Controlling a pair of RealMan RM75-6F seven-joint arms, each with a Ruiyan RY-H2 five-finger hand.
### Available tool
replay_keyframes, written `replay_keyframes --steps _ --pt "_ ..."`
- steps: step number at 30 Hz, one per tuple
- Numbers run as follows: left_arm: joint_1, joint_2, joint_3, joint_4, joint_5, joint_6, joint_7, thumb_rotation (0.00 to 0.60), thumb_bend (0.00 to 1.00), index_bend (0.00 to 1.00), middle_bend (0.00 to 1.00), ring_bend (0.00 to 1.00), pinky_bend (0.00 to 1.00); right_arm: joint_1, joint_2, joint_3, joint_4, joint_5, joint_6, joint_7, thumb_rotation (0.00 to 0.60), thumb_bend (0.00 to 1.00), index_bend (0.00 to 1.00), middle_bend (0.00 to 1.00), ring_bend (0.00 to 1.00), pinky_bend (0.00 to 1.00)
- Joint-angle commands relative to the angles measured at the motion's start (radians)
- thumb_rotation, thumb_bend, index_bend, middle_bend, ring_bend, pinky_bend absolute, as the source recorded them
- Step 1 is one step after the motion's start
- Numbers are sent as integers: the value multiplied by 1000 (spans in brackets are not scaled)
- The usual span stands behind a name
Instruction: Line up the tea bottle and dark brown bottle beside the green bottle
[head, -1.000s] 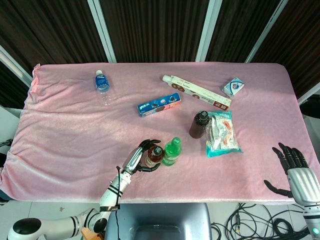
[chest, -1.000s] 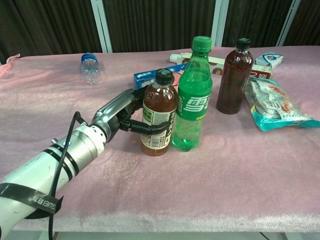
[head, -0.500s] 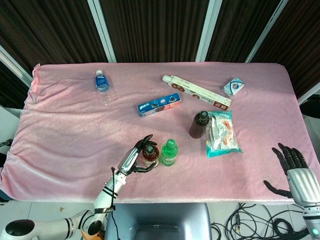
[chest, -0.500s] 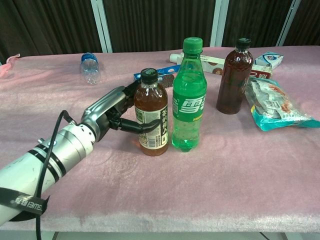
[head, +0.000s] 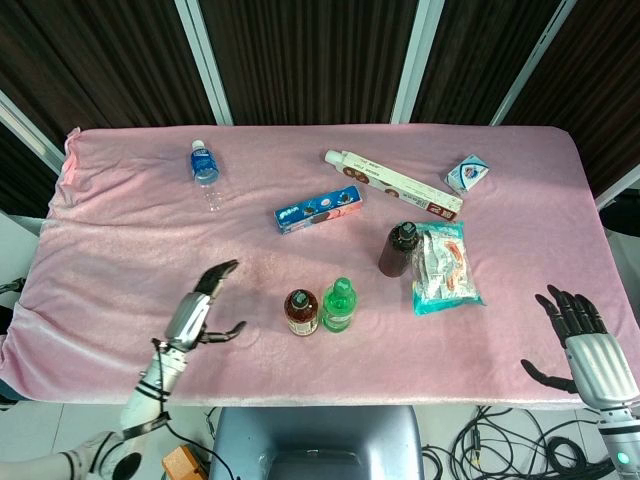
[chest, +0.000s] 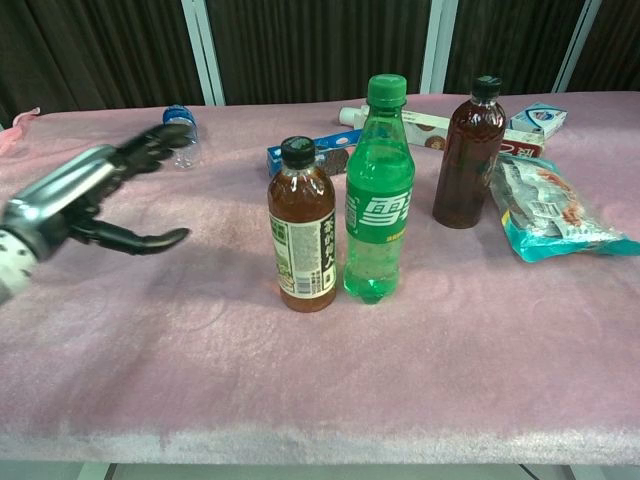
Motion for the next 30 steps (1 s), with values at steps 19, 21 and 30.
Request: replay_keyframes --steps 19,21,30 --pt "376 205 119 163 -32 294 410 600 293 0 36 0 0 404 -82 239 147 300 -604 359 600 327 0 0 0 61" --pt "376 199 113 186 -28 290 386 600 295 0 38 0 0 456 -108 253 188 339 -703 419 600 327 0 0 0 72" --pt "387 191 96 219 -29 267 363 600 298 0 41 0 0 606 -243 290 345 405 -904 513 600 327 0 0 0 78"
